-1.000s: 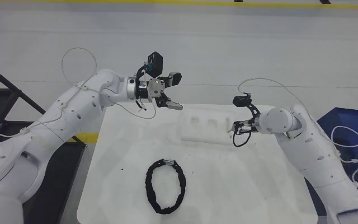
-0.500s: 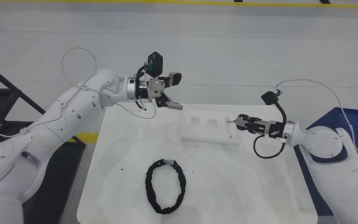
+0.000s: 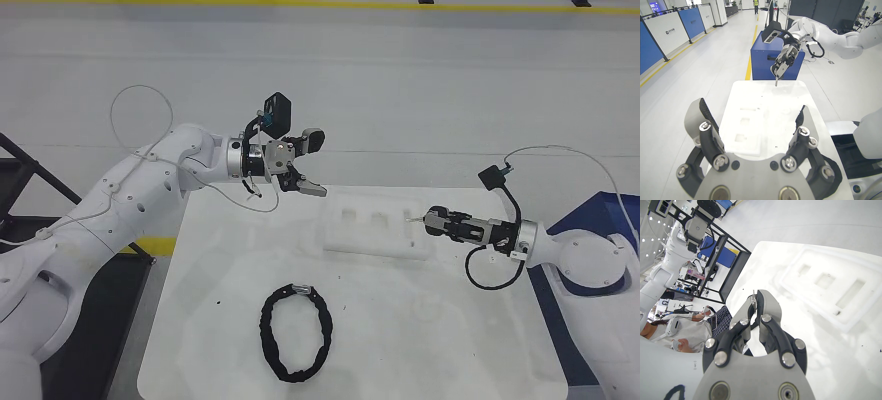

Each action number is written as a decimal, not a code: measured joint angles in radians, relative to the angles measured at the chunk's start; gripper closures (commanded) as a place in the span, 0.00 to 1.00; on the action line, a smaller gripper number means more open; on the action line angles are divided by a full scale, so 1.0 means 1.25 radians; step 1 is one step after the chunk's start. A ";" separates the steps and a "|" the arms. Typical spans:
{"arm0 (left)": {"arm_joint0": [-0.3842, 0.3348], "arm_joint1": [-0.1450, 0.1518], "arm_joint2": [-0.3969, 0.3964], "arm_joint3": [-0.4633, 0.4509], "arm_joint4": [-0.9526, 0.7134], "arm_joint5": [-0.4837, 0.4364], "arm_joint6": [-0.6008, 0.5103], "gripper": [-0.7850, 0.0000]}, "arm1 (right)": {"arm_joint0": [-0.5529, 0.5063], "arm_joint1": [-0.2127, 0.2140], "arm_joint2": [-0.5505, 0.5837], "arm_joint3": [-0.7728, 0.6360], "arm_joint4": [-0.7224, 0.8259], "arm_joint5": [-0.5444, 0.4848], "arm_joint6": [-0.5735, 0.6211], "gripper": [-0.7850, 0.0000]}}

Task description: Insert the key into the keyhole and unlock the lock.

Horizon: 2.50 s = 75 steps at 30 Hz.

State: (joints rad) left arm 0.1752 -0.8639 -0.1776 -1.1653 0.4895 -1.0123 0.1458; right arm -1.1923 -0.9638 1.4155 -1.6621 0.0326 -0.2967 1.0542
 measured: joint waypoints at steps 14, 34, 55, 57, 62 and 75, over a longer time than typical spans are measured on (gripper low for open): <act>0.066 0.018 -0.027 0.012 -0.006 0.004 -0.007 0.00 | 0.000 0.000 0.000 0.000 0.000 0.000 0.000 1.00; 0.309 0.107 -0.111 -0.067 0.363 0.000 0.127 0.00 | 0.000 0.000 0.000 0.000 0.000 0.000 0.000 1.00; 0.337 0.105 -0.098 -0.077 0.534 0.000 0.113 0.00 | 0.000 0.000 0.000 0.000 0.000 0.000 0.000 1.00; 0.337 0.105 -0.098 -0.077 0.534 0.000 0.113 0.00 | 0.000 0.000 0.000 0.000 0.000 0.000 0.000 1.00; 0.337 0.105 -0.098 -0.077 0.534 0.000 0.113 0.00 | 0.000 0.000 0.000 0.000 0.000 0.000 0.000 1.00; 0.382 0.086 -0.100 -0.054 0.668 0.004 0.152 0.00 | 0.000 0.000 0.000 0.000 0.000 0.000 0.000 1.00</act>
State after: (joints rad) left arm 0.6521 -0.7564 -0.3032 -1.2327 1.3241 -1.0075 0.3361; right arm -1.1922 -0.9638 1.4155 -1.6621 0.0326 -0.2967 1.0542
